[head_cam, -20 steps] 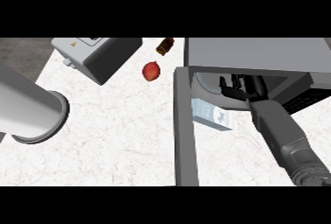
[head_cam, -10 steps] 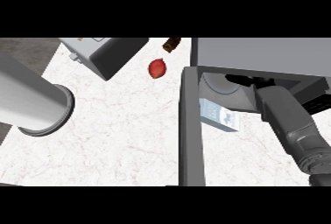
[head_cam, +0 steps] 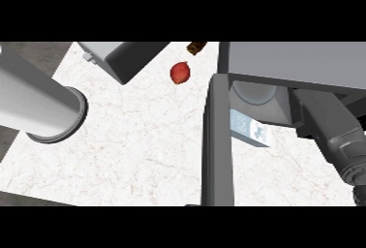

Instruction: Pick up the milk, place it into the microwave and close the microwave

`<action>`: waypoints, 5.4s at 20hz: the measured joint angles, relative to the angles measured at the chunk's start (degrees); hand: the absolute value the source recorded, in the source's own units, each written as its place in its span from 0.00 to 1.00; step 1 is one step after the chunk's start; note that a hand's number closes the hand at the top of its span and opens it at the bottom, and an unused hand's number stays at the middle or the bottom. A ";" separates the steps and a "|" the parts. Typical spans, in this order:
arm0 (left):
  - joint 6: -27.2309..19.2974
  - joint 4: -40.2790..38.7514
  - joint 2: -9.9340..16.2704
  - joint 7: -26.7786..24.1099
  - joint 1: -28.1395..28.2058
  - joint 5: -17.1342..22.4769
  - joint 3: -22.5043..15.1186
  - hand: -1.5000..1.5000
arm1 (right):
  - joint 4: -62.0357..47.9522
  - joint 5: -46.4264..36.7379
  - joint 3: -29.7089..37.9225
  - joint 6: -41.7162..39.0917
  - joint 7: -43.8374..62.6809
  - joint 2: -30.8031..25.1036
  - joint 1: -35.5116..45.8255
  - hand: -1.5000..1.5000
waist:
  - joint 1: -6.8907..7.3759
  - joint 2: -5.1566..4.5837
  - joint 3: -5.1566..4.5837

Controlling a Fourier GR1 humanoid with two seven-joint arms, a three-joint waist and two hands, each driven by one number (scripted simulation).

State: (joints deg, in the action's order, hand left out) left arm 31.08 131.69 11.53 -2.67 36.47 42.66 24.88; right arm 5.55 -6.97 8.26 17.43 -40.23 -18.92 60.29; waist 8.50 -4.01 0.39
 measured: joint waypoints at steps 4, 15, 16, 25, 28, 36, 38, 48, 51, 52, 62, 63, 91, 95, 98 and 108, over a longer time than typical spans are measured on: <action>-0.34 -0.21 0.58 0.10 -1.15 0.48 0.20 0.00 | -0.31 0.27 0.54 1.28 0.26 -1.03 0.09 1.00 | 0.62 -0.53 0.19; -0.42 -0.58 2.27 1.08 -2.75 1.89 0.27 0.00 | -0.23 1.19 1.82 2.79 0.70 -2.74 -0.40 1.00 | 2.30 -1.18 0.64; -0.44 -0.68 2.47 1.06 -2.99 1.90 0.49 0.00 | -0.26 1.11 1.77 2.83 0.69 -2.89 -0.48 1.00 | 2.46 -1.27 0.64; -0.85 -1.25 3.98 1.71 -4.41 0.81 1.40 0.00 | 0.23 1.55 2.40 2.96 0.65 -3.72 -0.84 1.00 | 3.23 -1.76 0.75; -0.88 -1.56 4.39 1.89 -4.77 0.58 1.64 0.00 | 0.41 1.65 2.52 2.96 0.57 -3.89 -1.03 1.00 | 3.43 -1.77 0.74; -1.11 -2.11 5.24 2.50 -6.14 -0.19 1.40 0.00 | 1.22 3.32 3.68 -0.66 -0.44 -2.38 -0.19 0.00 | 3.73 -1.69 1.37; -1.12 -2.21 5.51 2.65 -6.58 -0.38 1.29 0.00 | 0.67 2.55 2.74 -1.91 0.47 -1.97 0.16 0.00 | 4.05 -1.65 1.45; -1.53 -3.54 6.42 3.83 -8.57 -1.19 0.22 0.00 | -0.49 1.18 0.78 1.08 4.43 1.77 2.71 0.00 | 3.68 -1.35 2.01; -1.38 -3.83 6.77 4.40 -8.73 -1.28 -0.25 0.00 | -0.32 1.34 0.81 1.93 4.28 2.25 3.10 0.00 | 3.42 -1.34 2.27; -1.20 -4.08 6.79 4.49 -8.71 -1.43 -0.44 0.00 | -0.28 1.28 0.71 1.97 4.06 2.40 3.18 0.00 | 3.33 -1.34 2.31; -0.48 -5.71 5.70 5.15 -8.73 -2.61 -2.97 0.00 | -0.65 1.68 1.47 7.35 2.65 4.63 4.73 0.00 | 1.34 -1.44 1.96; -0.37 -5.99 5.59 5.15 -8.75 -2.87 -3.16 0.00 | -0.76 1.63 1.48 7.86 2.48 4.86 4.80 0.00 | 1.12 -1.39 1.82; 9.47 -13.49 -4.26 1.75 -12.04 -25.46 -22.43 0.00 | 2.15 8.19 6.21 -26.89 -5.14 10.32 -6.21 0.00 | -7.84 3.64 -0.33; 8.59 -16.59 -6.05 0.77 -14.81 -30.68 -24.36 0.00 | 4.75 8.01 4.94 -29.78 -7.18 12.27 -12.22 0.00 | -9.01 4.20 -0.41; 7.73 -17.35 -7.39 0.57 -15.64 -33.70 -26.29 1.00 | 7.26 7.14 3.23 -29.74 -7.80 13.18 -17.37 0.00 | -9.80 4.59 -0.46; 2.93 -25.89 -10.54 -1.06 -23.79 -44.79 -30.71 1.00 | 19.74 6.52 -0.20 -31.64 -9.61 9.31 -36.49 0.00 | -11.98 5.01 -0.61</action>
State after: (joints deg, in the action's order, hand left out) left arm 34.01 105.81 1.00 -3.74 12.68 -2.13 -5.83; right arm 25.29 -0.46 8.07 -14.20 -49.84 -9.61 23.80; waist -3.48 1.00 -0.22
